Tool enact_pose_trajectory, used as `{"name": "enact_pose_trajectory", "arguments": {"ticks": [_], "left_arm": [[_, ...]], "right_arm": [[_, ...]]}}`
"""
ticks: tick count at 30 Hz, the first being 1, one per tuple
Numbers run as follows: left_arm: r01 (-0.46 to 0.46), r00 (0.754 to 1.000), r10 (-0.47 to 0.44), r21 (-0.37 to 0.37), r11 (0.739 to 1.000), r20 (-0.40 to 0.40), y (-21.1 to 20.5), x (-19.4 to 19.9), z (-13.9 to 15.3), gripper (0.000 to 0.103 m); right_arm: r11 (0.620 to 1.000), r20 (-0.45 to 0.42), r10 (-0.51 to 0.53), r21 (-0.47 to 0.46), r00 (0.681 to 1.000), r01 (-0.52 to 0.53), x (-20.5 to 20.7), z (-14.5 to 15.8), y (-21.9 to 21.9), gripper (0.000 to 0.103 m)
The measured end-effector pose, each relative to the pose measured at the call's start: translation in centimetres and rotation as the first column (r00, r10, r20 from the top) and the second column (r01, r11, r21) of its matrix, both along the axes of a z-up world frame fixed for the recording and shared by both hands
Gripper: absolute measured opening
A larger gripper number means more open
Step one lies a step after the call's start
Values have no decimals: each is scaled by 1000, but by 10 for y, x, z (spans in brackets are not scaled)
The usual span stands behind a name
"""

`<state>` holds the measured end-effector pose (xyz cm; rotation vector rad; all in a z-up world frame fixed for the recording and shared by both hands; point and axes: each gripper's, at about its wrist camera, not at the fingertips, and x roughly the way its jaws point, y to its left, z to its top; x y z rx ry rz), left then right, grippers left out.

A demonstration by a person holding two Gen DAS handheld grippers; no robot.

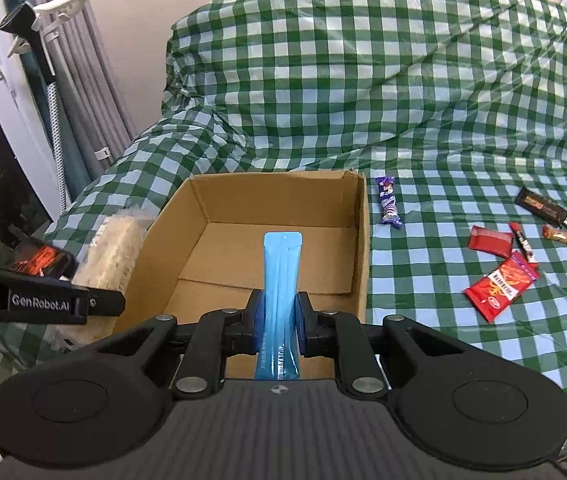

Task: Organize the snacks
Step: 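Carry the wafer bar and ice pop over the cardboard box with both tools, then open both tools to drop the wafer bar and ice pop into the box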

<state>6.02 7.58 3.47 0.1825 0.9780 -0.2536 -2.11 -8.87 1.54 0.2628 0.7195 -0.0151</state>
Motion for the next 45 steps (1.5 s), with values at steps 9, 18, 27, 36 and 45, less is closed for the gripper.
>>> {"name": "enact_pose_trajectory", "arguments": {"ticks": [9, 18, 27, 36, 45], "left_arm": [[7, 999, -6, 26, 1000, -36, -14, 37, -23, 40], [6, 996, 0, 60, 998, -92, -19, 58, -53, 40], [14, 993, -3, 99, 995, -119, -22, 70, -70, 52], [-10, 993, 27, 153, 988, -114, -18, 64, -50, 103], [32, 999, -31, 88, 996, -14, -23, 10, 79, 103]], "right_arm": [[1000, -30, -5, 8, 1000, 5, 35, -21, -7, 17], [1000, -71, -9, 19, 997, 10, 57, -42, -12, 17], [999, -98, -13, 38, 995, 16, 67, -56, -12, 19], [994, -93, -101, 41, 990, 106, 45, -40, -25, 85], [971, -31, -237, 30, 971, 238, -25, 3, -55, 89]]}}
